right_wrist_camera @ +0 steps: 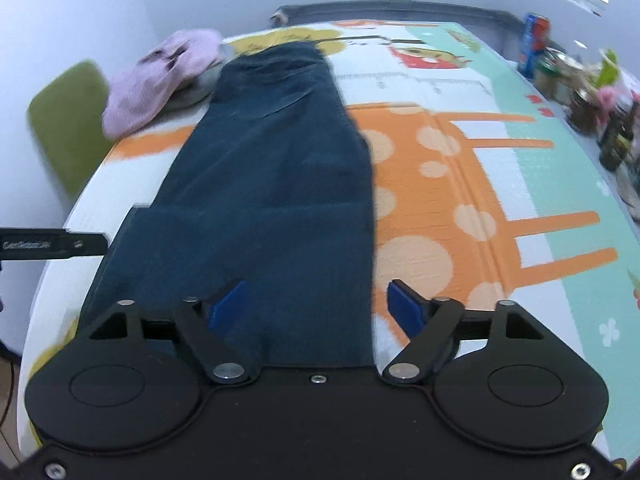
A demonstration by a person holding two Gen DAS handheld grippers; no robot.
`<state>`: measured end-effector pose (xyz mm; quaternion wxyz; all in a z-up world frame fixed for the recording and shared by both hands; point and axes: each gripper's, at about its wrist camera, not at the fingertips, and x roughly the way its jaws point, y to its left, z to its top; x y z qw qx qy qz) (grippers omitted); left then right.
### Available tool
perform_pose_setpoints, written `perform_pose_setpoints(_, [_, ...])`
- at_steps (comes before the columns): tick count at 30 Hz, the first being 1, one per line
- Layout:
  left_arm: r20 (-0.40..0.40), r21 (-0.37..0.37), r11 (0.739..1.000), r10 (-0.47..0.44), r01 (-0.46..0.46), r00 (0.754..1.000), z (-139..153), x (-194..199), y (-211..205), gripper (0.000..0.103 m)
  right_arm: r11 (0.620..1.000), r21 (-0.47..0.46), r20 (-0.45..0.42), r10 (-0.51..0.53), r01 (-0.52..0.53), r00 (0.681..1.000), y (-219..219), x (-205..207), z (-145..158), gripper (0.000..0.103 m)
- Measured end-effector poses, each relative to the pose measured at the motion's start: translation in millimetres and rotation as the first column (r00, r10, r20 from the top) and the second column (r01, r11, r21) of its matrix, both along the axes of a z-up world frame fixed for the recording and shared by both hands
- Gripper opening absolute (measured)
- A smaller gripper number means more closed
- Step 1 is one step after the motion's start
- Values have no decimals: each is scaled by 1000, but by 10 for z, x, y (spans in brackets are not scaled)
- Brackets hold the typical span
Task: Fold clothes
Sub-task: 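Open both grippers and release the folded jeans, pulling back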
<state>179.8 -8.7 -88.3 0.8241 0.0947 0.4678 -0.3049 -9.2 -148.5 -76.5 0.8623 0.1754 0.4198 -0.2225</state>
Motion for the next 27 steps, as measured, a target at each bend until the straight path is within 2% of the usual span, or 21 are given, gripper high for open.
perform_pose_setpoints(4, [-35, 26, 1000, 1, 0, 999, -21, -156, 14, 81, 999, -19, 8, 32, -32, 999, 289, -36, 49, 86])
perform_pose_setpoints(10, [-41, 76, 997, 29, -26, 999, -56, -384, 88, 85, 995, -96, 43, 37, -32, 998, 542, -192, 106, 90])
perform_pose_setpoints(13, [-42, 101, 995, 19, -15, 999, -72, -494, 103, 86, 995, -97, 55, 33, -28, 998, 569, -262, 116, 91])
perform_pose_setpoints(16, [-77, 109, 994, 9, -1, 997, -105, -587, 120, 86, 997, -69, 53, 35, -31, 998, 577, -318, 117, 92])
perform_pose_setpoints(19, [-100, 127, 992, -3, 16, 995, -137, -668, 133, 86, 998, -46, -2, 48, -48, 999, 590, -313, 86, 92])
perform_pose_setpoints(23, [-111, 163, 986, -14, 33, 994, -178, -740, 147, 86, 995, -83, -73, 45, -51, 996, 653, -316, 21, 92])
perform_pose_setpoints(27, [-132, 181, 983, -11, 35, 991, -222, -763, 161, 86, 997, -53, -117, 44, -51, 992, 666, -323, -61, 92])
